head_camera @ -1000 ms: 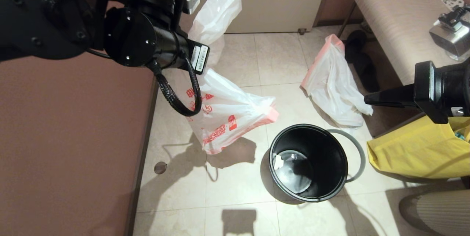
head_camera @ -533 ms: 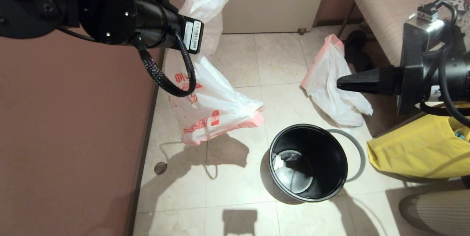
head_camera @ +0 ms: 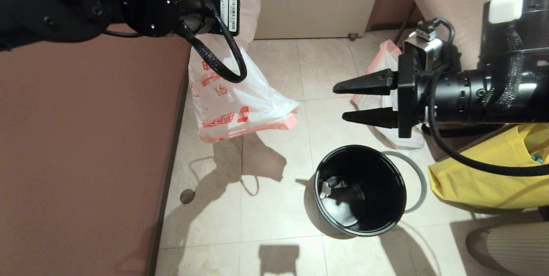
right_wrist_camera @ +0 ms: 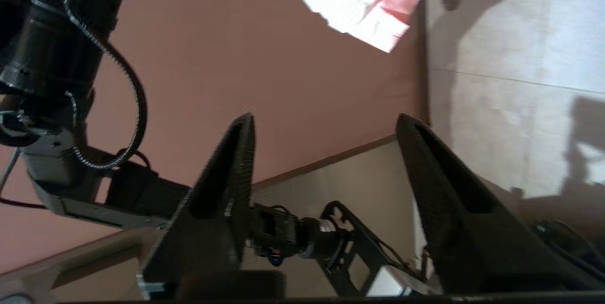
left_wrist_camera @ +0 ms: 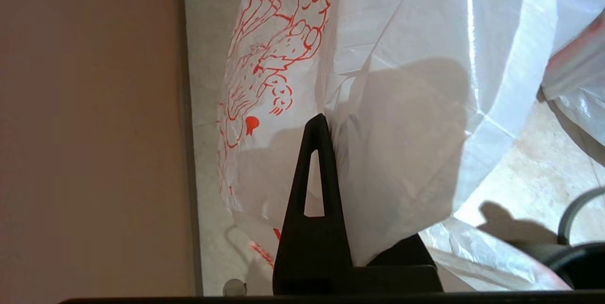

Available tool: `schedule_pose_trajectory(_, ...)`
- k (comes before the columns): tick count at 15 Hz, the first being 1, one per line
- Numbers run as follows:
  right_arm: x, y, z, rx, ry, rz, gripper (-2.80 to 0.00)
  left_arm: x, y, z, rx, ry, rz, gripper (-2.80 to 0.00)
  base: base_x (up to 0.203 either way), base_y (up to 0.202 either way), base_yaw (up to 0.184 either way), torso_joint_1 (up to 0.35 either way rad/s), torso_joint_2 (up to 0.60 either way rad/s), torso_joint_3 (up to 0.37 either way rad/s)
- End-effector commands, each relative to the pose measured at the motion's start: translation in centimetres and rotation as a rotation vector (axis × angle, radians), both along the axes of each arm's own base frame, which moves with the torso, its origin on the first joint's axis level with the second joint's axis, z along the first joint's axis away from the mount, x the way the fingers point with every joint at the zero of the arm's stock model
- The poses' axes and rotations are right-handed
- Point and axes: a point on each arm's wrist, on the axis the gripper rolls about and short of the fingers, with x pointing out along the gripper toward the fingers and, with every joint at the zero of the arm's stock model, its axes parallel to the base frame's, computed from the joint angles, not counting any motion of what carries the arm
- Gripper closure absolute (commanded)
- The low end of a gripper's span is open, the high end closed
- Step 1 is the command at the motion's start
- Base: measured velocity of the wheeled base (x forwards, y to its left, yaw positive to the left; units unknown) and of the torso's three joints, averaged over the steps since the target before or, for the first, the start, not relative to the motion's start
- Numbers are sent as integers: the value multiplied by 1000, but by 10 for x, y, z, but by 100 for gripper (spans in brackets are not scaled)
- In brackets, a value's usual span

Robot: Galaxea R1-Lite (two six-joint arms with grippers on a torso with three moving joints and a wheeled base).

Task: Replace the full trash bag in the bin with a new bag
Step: Put the new garbage bag on the trash can

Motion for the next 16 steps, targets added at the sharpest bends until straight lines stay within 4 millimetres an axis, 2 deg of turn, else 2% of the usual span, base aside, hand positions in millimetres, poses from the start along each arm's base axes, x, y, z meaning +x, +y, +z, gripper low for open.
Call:
schedule_pose_trajectory(1,11,21,-15,-3,30,39,-280,3,3,0,-5,-8,15,0,0,0,0,0,0,0)
schedule_pose_trajectory(4,27,41,-38,-26,77,62,-280,-1,12,9,-26,-38,25,0,0,0,0,0,0,0)
schedule_pose_trajectory(6,40,51,-42,6,55,64,-280,-4,15,12,-34,-47,30,0,0,0,0,0,0,0)
schedule_pose_trajectory(13,74,72,-16,122,-8,46,-280,-9,23,20,-49,-72,41,0,0,0,0,0,0,0)
schedule_pose_trajectory(16,97,83,-19,140,-31,40,-280,-9,29,23,-52,-77,54,0,0,0,0,0,0,0)
